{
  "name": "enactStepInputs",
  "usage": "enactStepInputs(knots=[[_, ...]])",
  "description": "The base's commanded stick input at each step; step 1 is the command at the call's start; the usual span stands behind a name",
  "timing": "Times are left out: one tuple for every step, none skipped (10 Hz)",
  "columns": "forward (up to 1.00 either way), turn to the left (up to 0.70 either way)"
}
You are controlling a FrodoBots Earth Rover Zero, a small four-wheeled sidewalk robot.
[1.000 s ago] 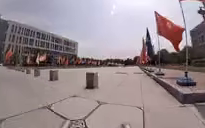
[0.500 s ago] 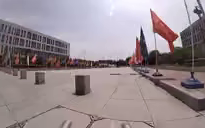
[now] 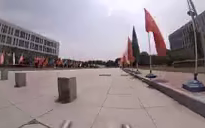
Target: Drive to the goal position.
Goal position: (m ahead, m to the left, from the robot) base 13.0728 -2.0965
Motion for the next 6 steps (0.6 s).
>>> enactStepInputs(knots=[[1.0, 0.0], [1.0, 0.0], [1.0, 0.0], [1.0, 0.0], [1.0, 0.0], [1.0, 0.0]])
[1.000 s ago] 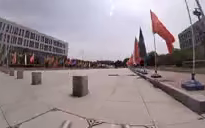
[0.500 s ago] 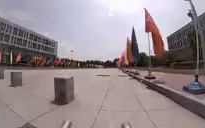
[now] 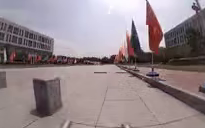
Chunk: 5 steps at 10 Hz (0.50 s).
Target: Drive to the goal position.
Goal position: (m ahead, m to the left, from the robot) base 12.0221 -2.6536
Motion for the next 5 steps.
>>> enactStepInputs(knots=[[1.0, -0.3], [1.0, -0.3], [1.0, -0.15], [1.0, 0.0], [1.0, -0.25]])
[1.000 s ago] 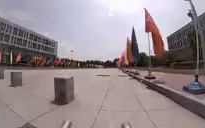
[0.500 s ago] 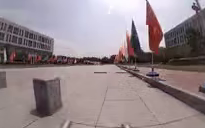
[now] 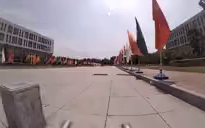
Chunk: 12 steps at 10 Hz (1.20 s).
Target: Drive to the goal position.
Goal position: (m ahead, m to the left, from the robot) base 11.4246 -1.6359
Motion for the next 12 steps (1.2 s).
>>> enactStepInputs(knots=[[1.0, -0.26], [1.0, -0.16], [1.0, -0.15], [1.0, -0.13], [1.0, -0.02], [1.0, -0.18], [1.0, -0.14], [1.0, 0.0], [1.0, -0.21], [1.0, -0.11], [1.0, 0.0], [1.0, -0.02]])
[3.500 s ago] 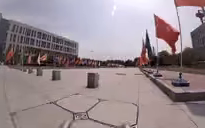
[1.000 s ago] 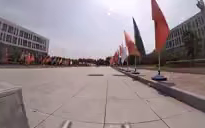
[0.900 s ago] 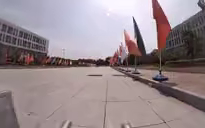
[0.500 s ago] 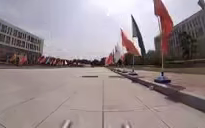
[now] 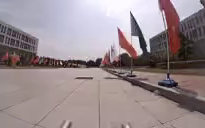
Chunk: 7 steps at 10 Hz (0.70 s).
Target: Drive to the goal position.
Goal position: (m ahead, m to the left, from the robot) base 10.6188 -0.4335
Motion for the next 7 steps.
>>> enactStepInputs(knots=[[1.0, -0.1], [1.0, -0.07], [1.0, 0.0], [1.0, -0.08], [1.0, -0.24], [1.0, -0.07], [1.0, 0.0]])
